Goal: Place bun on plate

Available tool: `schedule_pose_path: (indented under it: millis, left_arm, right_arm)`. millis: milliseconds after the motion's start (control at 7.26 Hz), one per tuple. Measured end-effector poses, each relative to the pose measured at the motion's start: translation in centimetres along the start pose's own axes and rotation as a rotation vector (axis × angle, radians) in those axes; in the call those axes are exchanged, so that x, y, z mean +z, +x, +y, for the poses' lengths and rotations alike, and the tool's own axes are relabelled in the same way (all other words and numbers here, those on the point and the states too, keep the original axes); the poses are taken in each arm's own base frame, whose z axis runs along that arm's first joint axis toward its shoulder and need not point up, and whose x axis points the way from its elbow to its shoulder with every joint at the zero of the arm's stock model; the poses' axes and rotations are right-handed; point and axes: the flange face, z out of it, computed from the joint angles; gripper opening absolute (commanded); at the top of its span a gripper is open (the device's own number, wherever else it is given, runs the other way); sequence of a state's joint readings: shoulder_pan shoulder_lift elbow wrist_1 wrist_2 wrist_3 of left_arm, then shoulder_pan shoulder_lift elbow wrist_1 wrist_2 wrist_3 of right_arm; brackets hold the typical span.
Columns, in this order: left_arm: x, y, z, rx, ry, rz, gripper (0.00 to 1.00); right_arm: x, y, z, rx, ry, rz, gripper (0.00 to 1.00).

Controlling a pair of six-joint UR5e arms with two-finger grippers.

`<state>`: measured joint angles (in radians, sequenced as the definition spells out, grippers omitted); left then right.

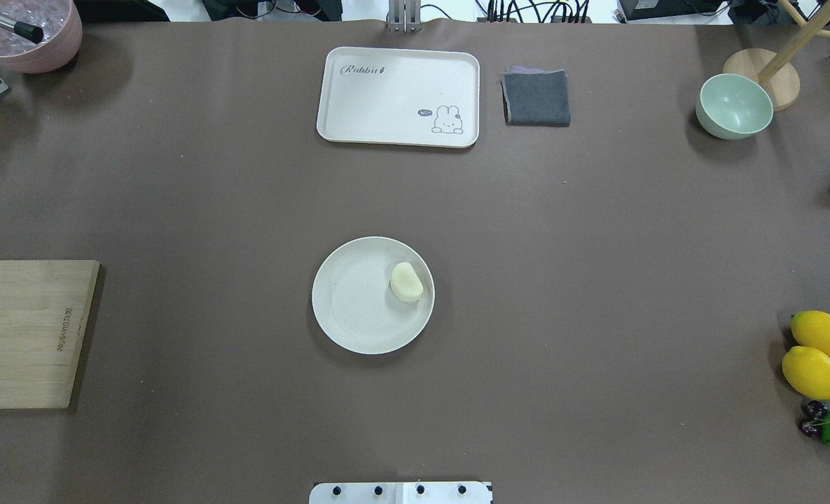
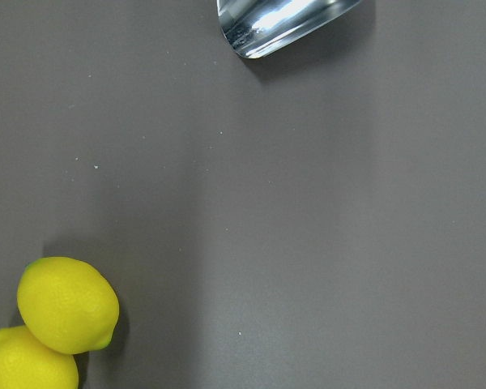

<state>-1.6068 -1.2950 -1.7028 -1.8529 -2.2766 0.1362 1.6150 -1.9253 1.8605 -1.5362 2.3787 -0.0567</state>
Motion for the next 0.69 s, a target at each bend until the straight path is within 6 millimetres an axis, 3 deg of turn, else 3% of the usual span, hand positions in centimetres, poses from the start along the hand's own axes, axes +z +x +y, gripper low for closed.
schedule_pose_path:
  millis: [413,689]
  left_arm:
    - [1.21,-1.11,1.16,-0.020,-0.017,-0.002,0.98]
    - [0.98,-0.94,0.83,-0.035,-0.029,0.003,0.98]
  right_arm:
    - [0.00,0.00,0.03,0.000,0.000,0.000,1.00]
    - [0.00,-0.01,0.04,-0.001,0.000,-0.001,1.00]
